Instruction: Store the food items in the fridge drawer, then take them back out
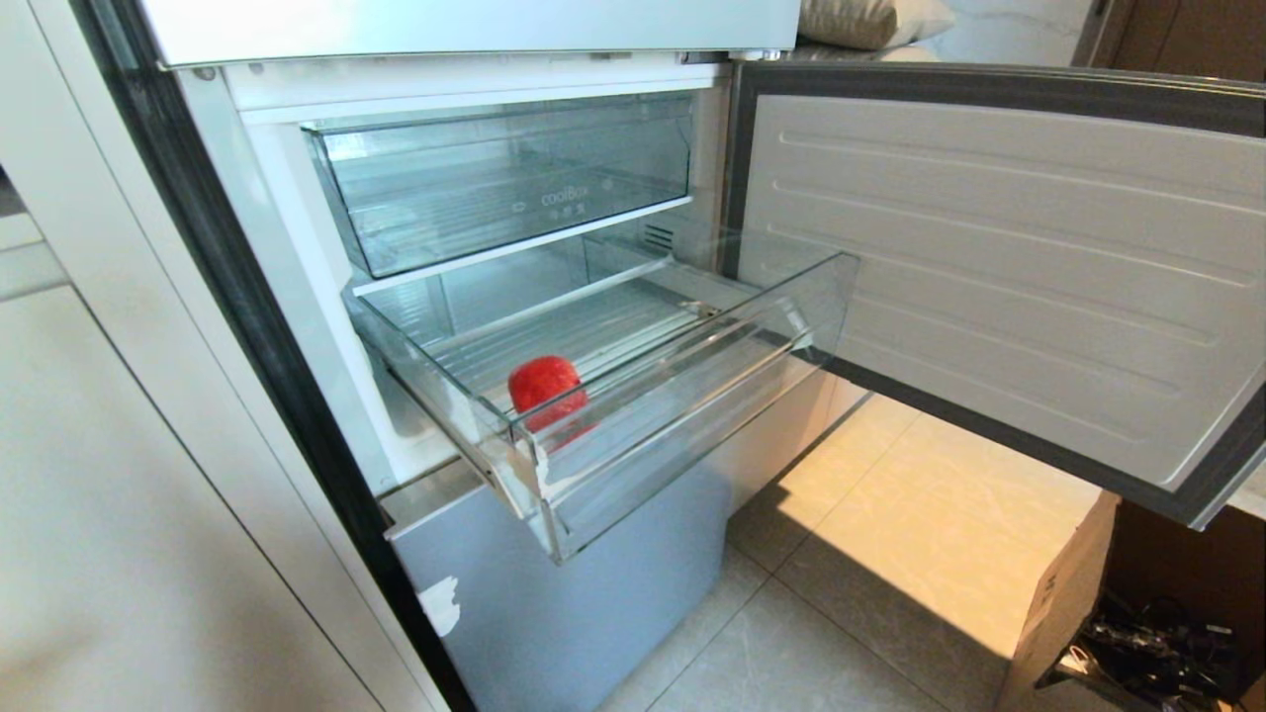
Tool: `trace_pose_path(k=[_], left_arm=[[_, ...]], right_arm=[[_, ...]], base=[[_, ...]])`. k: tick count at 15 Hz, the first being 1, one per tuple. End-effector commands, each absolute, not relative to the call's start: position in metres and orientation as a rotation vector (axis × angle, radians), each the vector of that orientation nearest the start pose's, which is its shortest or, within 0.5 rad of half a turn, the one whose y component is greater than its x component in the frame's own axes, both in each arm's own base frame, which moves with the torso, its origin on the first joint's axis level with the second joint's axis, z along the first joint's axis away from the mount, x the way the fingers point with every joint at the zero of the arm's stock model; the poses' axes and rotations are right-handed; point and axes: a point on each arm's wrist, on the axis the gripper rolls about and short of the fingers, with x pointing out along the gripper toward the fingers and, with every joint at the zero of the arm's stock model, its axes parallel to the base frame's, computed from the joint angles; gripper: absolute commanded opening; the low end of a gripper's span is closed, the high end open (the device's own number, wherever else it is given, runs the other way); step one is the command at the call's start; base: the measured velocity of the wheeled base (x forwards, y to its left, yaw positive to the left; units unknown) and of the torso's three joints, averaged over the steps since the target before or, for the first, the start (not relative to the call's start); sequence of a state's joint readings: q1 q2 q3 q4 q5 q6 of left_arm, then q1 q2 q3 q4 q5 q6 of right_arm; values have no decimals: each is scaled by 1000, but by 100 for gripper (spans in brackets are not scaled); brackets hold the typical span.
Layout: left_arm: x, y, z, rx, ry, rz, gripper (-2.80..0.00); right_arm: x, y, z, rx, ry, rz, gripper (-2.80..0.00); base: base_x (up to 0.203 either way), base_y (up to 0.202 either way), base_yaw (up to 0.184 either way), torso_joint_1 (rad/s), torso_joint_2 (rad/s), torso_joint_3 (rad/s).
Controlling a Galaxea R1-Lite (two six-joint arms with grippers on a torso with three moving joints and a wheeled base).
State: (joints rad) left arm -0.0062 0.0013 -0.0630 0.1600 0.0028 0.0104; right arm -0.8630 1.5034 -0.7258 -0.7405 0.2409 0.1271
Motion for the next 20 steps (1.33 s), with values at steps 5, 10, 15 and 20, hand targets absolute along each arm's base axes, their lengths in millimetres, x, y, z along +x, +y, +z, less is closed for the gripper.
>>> trace_pose_path(k=[5,10,15,20], left_arm=[[-28,0,76,11,100,-4,-280],[-28,0,76,11,100,-4,-280],[-28,0,77,10,98,-4,-280],[-28,0,76,10,100,-4,-280]], right_arm=[[74,-54,206,20,-130,-438,-280],[4,4,152,-26,-203,49,-280],[-25,2,83,-81,-61,51,-280],[-23,1,74,-132,8,33,-280]], base=[[0,0,0,0,0,0],[0,0,0,0,0,0],[0,0,0,0,0,0],[0,0,0,0,0,0]])
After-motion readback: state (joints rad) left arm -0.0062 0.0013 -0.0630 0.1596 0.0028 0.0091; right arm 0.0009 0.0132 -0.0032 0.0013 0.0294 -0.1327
